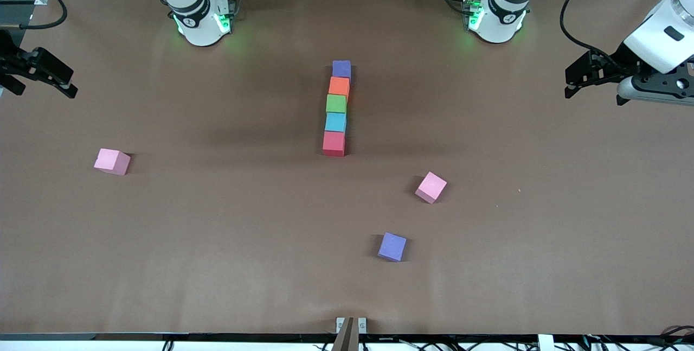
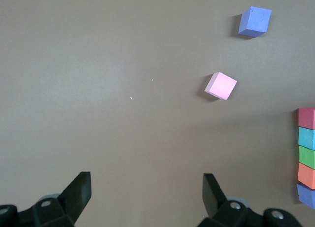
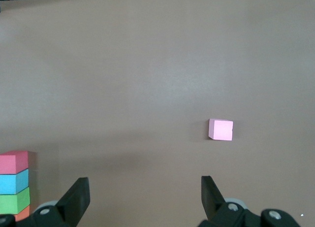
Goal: Arrange blocks into number 1
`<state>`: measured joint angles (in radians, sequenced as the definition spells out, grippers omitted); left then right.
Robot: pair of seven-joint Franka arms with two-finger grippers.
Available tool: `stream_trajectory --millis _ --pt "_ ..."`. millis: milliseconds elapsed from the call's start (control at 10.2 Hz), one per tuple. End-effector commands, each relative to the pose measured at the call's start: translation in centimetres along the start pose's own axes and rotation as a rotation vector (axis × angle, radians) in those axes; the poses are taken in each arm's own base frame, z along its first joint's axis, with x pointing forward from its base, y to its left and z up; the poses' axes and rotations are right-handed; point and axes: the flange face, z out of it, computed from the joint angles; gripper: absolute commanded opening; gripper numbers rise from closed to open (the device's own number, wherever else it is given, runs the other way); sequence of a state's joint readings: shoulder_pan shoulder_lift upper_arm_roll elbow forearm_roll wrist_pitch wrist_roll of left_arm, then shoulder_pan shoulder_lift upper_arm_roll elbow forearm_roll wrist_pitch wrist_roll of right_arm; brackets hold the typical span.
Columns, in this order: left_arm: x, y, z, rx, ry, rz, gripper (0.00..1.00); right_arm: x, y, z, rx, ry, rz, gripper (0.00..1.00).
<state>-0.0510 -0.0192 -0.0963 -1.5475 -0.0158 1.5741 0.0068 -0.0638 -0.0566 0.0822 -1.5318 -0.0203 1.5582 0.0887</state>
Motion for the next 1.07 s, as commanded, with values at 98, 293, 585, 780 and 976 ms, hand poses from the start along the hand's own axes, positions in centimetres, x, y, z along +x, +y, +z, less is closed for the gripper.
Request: stream_trajectory --millis 98,293,585,780,976 --pt "-0.2 -0.3 -0.3 0.021 0.007 0.027 1.0 1.4 -0.4 3.3 0.002 -0.046 -0.018 1.0" --pt "-0.2 -0.3 -0.4 0.021 0.009 0.027 1.0 1.4 -0.2 4.1 0.001 -0.063 -0.017 1.0" --pt "-0.2 -0.3 -0.3 0.021 0.007 0.027 1.0 1.4 0.0 3.5 0.003 -0.048 -0.001 1.0" --pt "-0.2 -0.3 -0.3 0.021 0.007 0.027 1.0 1.4 0.2 3.7 0.012 -0.05 -0.001 1.0" --pt "-0.2 -0.3 -0.3 0.021 0.007 0.027 1.0 1.5 0.1 3.7 0.01 -0.049 -0.002 1.0"
